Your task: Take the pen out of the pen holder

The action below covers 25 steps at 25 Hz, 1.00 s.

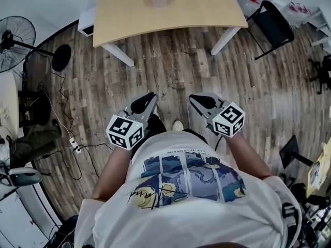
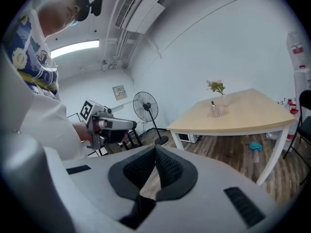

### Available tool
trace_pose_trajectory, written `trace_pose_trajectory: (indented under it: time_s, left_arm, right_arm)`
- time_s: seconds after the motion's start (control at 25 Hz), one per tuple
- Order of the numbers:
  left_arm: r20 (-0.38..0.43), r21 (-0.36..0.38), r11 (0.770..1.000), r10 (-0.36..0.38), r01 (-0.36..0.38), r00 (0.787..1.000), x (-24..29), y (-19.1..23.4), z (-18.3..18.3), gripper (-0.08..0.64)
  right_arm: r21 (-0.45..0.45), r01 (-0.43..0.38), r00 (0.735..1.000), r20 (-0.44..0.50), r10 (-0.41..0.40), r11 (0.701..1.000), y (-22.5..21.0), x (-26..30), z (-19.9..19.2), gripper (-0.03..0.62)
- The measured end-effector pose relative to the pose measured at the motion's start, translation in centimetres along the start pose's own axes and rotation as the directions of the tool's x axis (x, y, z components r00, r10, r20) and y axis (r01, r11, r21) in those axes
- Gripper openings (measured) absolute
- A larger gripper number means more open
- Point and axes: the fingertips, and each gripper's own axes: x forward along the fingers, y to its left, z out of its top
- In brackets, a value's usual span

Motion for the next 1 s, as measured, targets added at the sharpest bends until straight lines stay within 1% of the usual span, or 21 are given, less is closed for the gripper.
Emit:
trace_pose_trajectory:
  time_s: [0.12,0.2,0.32,0.4,0.48,0.6,0.64,0.76,0.88,1.0]
  left_arm:
    - [0.010,-0.025,1.000,-0.003,0.003,1.000,2.3,3.2,1.1,0.075]
    - [0.022,-0.033,0.999,-0.013,0.013,1.000,4.1,5.9,2.2,0.086]
    - [0.038,-0.057,0.997,-0.039,0.042,0.999,7.5,10.7,4.8,0.086]
    - [0.035,-0.061,0.996,-0.061,0.063,0.998,10.0,13.9,6.7,0.086]
    - [0.030,-0.039,0.996,-0.079,0.080,0.996,12.6,17.2,9.0,0.086]
    - [0.047,-0.037,0.993,-0.114,0.116,0.992,16.7,21.8,12.5,0.101]
    - [0.054,-0.045,0.991,-0.124,0.127,0.991,18.1,23.3,13.5,0.104]
    - [0.056,-0.048,0.989,-0.136,0.139,0.989,22.1,27.8,15.9,0.133]
    - [0.035,-0.028,0.989,-0.145,0.146,0.989,26.1,31.7,17.6,0.140]
    - [0.014,-0.004,0.989,-0.150,0.150,0.989,30.2,34.7,18.8,0.144]
  right_arm:
    - [0.017,0.036,0.999,0.029,-0.037,0.999,-2.5,1.1,1.2,0.008]
    - [0.026,0.081,0.996,0.039,-0.082,0.996,-4.5,1.9,2.1,0.074]
    - [0.042,0.162,0.986,0.039,-0.164,0.986,-7.7,3.2,4.1,0.077]
    - [0.067,0.223,0.973,0.048,-0.227,0.972,-9.7,3.9,5.9,0.077]
    - [0.090,0.278,0.957,0.061,-0.284,0.956,-11.4,4.8,7.8,0.080]
    - [0.094,0.347,0.934,0.053,-0.353,0.933,-14.1,6.4,9.8,0.077]
    - [0.100,0.380,0.921,0.050,-0.386,0.920,-15.3,6.9,10.3,0.077]
    - [0.138,0.480,0.869,0.063,-0.491,0.866,-18.0,7.8,12.0,0.067]
    - [0.171,0.549,0.819,0.088,-0.567,0.818,-19.3,7.9,13.2,0.067]
    - [0.215,0.606,0.770,0.081,-0.633,0.766,-20.2,7.2,13.1,0.067]
